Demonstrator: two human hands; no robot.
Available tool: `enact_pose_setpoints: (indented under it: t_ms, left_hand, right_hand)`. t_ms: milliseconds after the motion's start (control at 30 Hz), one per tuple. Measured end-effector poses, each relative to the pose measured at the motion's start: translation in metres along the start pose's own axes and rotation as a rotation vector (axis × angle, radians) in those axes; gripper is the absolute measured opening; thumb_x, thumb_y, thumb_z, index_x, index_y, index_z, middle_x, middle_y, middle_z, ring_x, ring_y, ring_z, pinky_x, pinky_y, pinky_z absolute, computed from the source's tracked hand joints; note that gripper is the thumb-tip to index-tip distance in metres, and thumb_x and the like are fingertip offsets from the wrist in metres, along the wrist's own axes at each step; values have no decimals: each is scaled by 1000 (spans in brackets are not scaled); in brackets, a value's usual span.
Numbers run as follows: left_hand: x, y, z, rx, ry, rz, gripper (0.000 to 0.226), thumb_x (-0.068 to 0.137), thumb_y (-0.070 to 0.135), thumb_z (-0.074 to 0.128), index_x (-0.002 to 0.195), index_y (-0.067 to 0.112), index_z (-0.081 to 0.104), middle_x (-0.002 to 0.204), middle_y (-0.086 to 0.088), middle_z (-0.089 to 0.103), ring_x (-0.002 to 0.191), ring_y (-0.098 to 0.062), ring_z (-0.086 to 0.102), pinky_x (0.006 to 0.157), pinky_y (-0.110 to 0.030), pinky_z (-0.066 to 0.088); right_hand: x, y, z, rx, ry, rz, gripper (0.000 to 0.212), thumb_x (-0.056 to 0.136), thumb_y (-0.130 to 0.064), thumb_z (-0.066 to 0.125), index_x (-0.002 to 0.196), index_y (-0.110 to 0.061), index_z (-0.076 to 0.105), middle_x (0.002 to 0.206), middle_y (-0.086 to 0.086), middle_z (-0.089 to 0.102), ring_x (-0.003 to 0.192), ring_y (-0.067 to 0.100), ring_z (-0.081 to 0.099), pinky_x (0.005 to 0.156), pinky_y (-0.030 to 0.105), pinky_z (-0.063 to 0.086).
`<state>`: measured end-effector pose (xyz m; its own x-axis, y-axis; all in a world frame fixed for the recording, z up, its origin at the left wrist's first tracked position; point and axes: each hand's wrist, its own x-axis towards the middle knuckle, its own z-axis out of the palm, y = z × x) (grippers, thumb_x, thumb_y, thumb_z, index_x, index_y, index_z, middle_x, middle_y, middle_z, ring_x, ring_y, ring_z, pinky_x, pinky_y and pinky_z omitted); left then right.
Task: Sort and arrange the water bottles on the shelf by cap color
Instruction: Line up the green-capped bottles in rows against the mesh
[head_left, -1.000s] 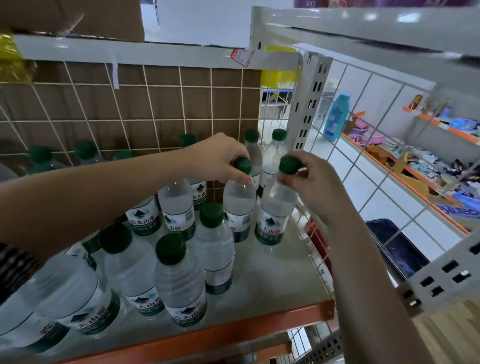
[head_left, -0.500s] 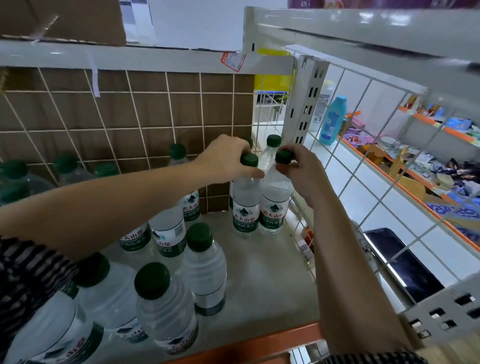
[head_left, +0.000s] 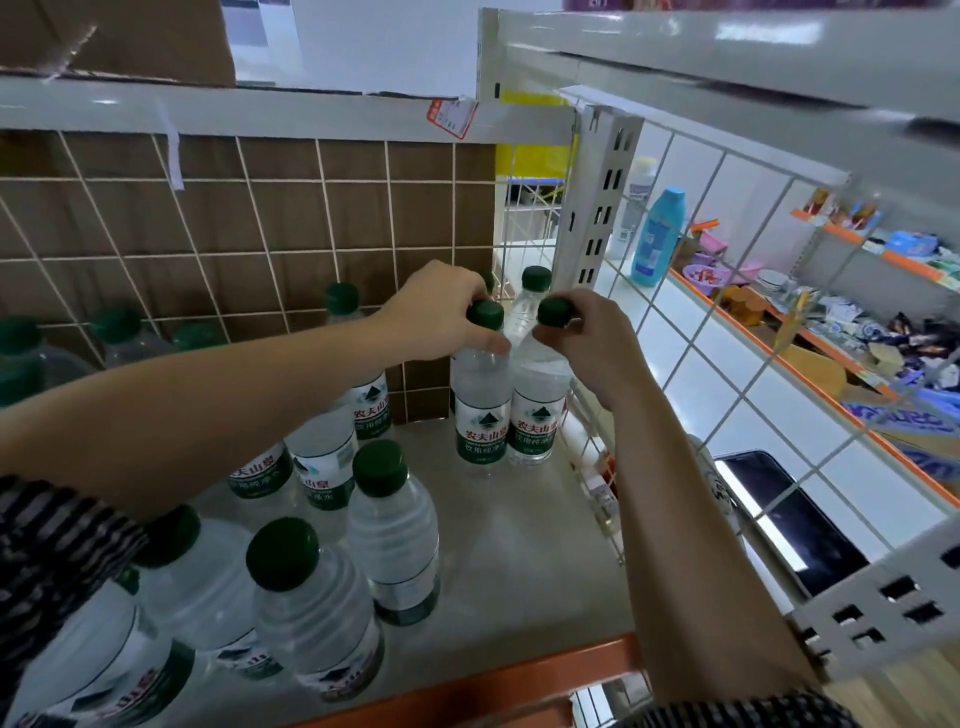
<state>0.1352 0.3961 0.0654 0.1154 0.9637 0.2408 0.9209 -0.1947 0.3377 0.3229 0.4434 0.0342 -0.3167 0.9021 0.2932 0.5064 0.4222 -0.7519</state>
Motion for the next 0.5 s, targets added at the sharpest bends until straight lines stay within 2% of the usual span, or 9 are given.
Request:
enact_pose_setpoints:
  t_ms: [167, 233, 300, 367, 433, 500]
  left_hand:
    - [-2, 3, 2, -61, -9, -49, 36, 78, 46, 78, 76, 27, 48, 71, 8, 52, 64, -7, 50, 55, -22, 33]
    - [-6, 1, -1, -52, -51, -63, 35, 79, 46, 76, 88, 20, 55, 78, 5, 56, 70, -11, 54, 58, -24, 39]
    - [-12, 0, -9, -17, -101, -71, 47, 79, 48, 75, 108, 14, 59, 90, 3, 62, 80, -13, 59, 69, -28, 50]
    - [-22, -3, -25, -5, -112, -77, 54, 81, 49, 72, 121, 16, 58, 99, 7, 63, 84, -5, 60, 71, -22, 50]
    - [-36, -10, -48, -9, -99, -99, 49, 84, 48, 68, 125, 22, 57, 102, 12, 63, 84, 5, 56, 72, -14, 45]
    - [-54, -17, -71, 7, -64, -108, 39, 88, 46, 65, 121, 27, 59, 104, 13, 64, 88, 7, 56, 81, -19, 48]
  right_hand:
    - [1, -2, 3, 2, -9, 48, 38, 81, -18, 77, 116, -17, 62, 100, -7, 58, 99, 16, 57, 86, 29, 43]
    - [-3, -6, 5, -6, 1, 65, 49, 80, -19, 78, 126, -17, 58, 110, -3, 61, 108, 18, 58, 90, 27, 42]
    - [-8, -14, 3, 4, 40, 32, 54, 83, -20, 76, 133, -17, 55, 125, 2, 62, 115, 18, 57, 90, 24, 38]
    - [-10, -30, -1, 16, 102, -70, 47, 85, -20, 73, 130, -16, 59, 128, 2, 63, 116, 17, 57, 91, 21, 39]
    - [-12, -51, -3, 6, 156, -158, 39, 88, -20, 69, 126, -17, 62, 127, 0, 63, 117, 15, 57, 94, 22, 39]
    - [-13, -75, -1, 26, 124, -228, 36, 91, -18, 66, 126, -19, 63, 127, -2, 64, 115, 9, 57, 98, 22, 42]
